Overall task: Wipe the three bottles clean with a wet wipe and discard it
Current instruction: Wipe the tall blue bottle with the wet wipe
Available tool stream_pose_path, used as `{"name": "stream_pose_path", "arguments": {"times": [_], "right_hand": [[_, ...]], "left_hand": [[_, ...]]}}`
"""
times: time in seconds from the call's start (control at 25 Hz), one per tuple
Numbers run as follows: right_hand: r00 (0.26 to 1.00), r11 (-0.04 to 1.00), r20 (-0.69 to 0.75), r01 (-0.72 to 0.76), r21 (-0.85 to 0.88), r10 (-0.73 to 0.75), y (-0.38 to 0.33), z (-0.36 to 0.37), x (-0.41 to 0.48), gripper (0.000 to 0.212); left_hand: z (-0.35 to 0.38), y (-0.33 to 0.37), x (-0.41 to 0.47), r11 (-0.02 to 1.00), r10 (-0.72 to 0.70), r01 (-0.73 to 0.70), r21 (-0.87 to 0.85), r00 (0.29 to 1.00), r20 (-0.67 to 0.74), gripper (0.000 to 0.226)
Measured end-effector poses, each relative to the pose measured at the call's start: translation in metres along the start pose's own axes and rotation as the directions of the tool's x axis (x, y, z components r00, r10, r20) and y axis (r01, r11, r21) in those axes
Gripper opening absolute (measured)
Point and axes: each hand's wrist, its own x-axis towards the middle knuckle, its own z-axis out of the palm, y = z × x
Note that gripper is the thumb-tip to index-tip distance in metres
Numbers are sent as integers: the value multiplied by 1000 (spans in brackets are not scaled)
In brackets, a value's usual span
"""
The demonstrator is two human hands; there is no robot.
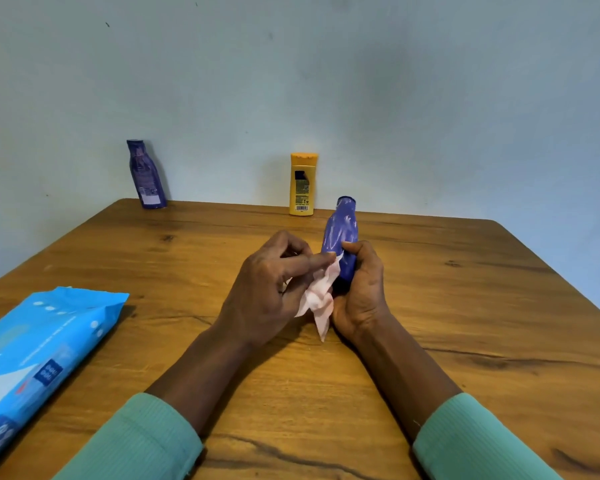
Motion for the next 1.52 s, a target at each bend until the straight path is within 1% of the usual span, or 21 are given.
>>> {"name": "stream_pose_path", "arguments": {"times": [0.08,0.2,0.24,0.28,0.32,0.4,0.48,0.6,0.68,0.76,0.84,0.88,0.96,1.0,1.12,1.24,1.28,1.4,1.44,1.48,1.52], "right_hand": [[1000,1000,28,-1,-12,1,0,2,-2,32],[998,997,56,43,-66,-39,7,5,-2,36],[998,996,54,44,-74,-40,7,5,-3,37],[998,998,58,19,-65,-15,5,4,-3,36],[998,999,60,-21,-43,23,2,2,-4,36],[995,997,53,-82,-10,83,-4,-1,-4,38],[997,997,31,-72,11,71,-5,-3,-1,39],[1000,1000,-4,-26,7,26,0,0,2,40],[1000,1000,-16,0,-29,0,2,2,0,38],[1000,998,-12,17,-65,-17,2,1,-1,36],[1000,997,-5,18,-75,-18,1,-2,-1,37],[1000,997,-15,19,-80,-20,1,-2,-1,37],[998,993,-43,46,-109,-51,4,-4,5,37],[995,989,-62,67,-132,-75,5,-5,8,39],[980,951,-81,156,-266,-184,12,-5,12,55],[947,868,-90,243,-433,-310,15,-10,15,40],[940,865,-113,244,-439,-322,15,-12,16,42],[964,958,-166,166,-235,-208,12,-10,16,67],[969,960,-154,154,-232,-193,11,-9,16,65],[970,946,-131,162,-282,-205,11,-9,15,56],[968,916,-95,185,-356,-233,11,-8,14,45]], "left_hand": [[3,4,0,999,-39,37,-30,997,-61,37],[2,11,4,991,-112,92,-95,966,-234,24],[1,13,3,988,-122,95,-122,964,-235,22],[0,15,2,985,-116,90,-144,976,-182,22],[-1,17,0,986,-97,84,-143,992,-85,26],[-1,17,-4,999,-49,50,-11,996,75,38],[-2,11,0,993,8,-18,114,996,86,43],[-5,5,5,993,22,-29,112,998,63,45],[-6,2,5,998,-11,11,69,1000,4,46],[-7,6,1,998,-64,63,-13,997,-43,39],[-6,14,-3,990,-115,112,-82,993,-25,35],[-4,17,-5,989,-127,124,-80,992,-30,34],[1,21,-7,984,-165,161,-75,984,-65,32],[4,22,-6,971,-219,209,-116,973,-80,31],[4,25,0,880,-403,361,-309,912,-81,27],[8,37,-6,862,-443,388,-326,889,-113,23],[11,45,-11,873,-442,393,-290,889,-124,24],[22,52,-15,902,-421,392,-180,892,-165,32],[23,48,-14,884,-454,417,-213,873,-176,30],[22,42,-11,838,-517,452,-305,837,-180,27],[19,37,-7,758,-597,485,-436,786,-162,22]]}}
